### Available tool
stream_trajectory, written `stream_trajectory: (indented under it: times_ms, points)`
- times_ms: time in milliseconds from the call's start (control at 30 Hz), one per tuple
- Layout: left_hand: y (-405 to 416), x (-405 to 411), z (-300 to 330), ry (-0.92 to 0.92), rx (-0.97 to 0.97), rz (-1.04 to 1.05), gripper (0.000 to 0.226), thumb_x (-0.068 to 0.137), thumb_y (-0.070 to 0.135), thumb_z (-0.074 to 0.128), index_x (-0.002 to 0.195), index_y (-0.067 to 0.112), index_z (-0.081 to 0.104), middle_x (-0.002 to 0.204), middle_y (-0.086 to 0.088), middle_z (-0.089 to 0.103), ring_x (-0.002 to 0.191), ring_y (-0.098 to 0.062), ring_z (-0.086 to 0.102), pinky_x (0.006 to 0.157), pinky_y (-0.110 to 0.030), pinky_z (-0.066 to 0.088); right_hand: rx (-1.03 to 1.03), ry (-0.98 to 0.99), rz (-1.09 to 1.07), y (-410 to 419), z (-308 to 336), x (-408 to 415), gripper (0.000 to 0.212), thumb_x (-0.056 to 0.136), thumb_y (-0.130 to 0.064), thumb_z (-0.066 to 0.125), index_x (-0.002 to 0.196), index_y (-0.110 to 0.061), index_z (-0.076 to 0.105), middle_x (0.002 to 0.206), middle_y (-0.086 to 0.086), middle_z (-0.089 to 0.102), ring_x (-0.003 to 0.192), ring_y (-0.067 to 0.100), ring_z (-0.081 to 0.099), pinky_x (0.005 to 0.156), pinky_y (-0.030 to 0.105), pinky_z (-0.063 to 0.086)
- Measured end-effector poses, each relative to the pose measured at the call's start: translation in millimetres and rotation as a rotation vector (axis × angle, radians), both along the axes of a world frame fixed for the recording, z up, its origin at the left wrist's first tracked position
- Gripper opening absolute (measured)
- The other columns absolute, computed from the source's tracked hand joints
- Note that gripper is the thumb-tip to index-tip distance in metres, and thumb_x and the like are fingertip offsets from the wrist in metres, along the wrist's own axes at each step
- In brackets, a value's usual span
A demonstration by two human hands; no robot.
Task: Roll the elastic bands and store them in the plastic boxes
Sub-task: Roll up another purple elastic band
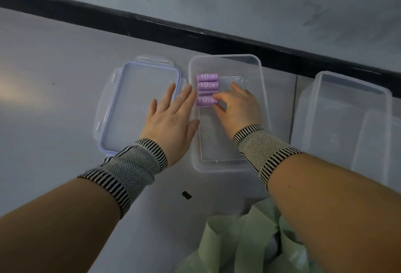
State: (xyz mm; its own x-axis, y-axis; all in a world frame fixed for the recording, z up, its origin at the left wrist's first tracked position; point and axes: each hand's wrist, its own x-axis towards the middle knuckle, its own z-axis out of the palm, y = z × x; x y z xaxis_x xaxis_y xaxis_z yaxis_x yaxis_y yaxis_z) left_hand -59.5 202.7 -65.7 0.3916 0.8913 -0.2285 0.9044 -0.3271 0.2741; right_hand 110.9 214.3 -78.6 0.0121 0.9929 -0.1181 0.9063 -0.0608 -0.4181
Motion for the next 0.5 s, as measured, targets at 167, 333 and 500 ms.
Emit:
stream_trajectory:
  times_ms: [167,333,500]
  points:
    - [-1,-1,-8,-0.034,0.052,-0.013,0.069,0.088,0.05,0.01,0.15,0.022,0.006,0.158,0.008,0.001,0.145,-0.016,-0.007,0.115,-0.049,0.008,0.043,0.087,-0.029,7,-21,4,0.024,0.092,-0.028,0.057,0.112,-0.018,0.065,0.122,0.002,0.064,0.135,0.026,0.038,0.109,0.038,0.03]
    - [-3,1,-13,-0.082,0.061,0.004,0.07,0.086,0.049,0.009,0.15,0.02,0.007,0.158,0.007,0.003,0.145,-0.018,-0.004,0.114,-0.05,0.009,0.081,0.024,-0.03,14,-32,1,0.027,0.091,-0.029,0.058,0.114,-0.018,0.065,0.113,0.003,0.063,0.111,0.023,0.048,0.093,0.031,0.036]
    - [-4,2,-16,-0.086,0.057,0.012,0.07,0.086,0.049,0.007,0.15,0.022,0.003,0.157,0.01,-0.003,0.145,-0.016,-0.008,0.115,-0.048,0.006,0.126,0.021,-0.038,13,-39,-1,0.024,0.089,-0.025,0.061,0.11,-0.016,0.066,0.109,0.006,0.065,0.106,0.027,0.052,0.09,0.038,0.042]
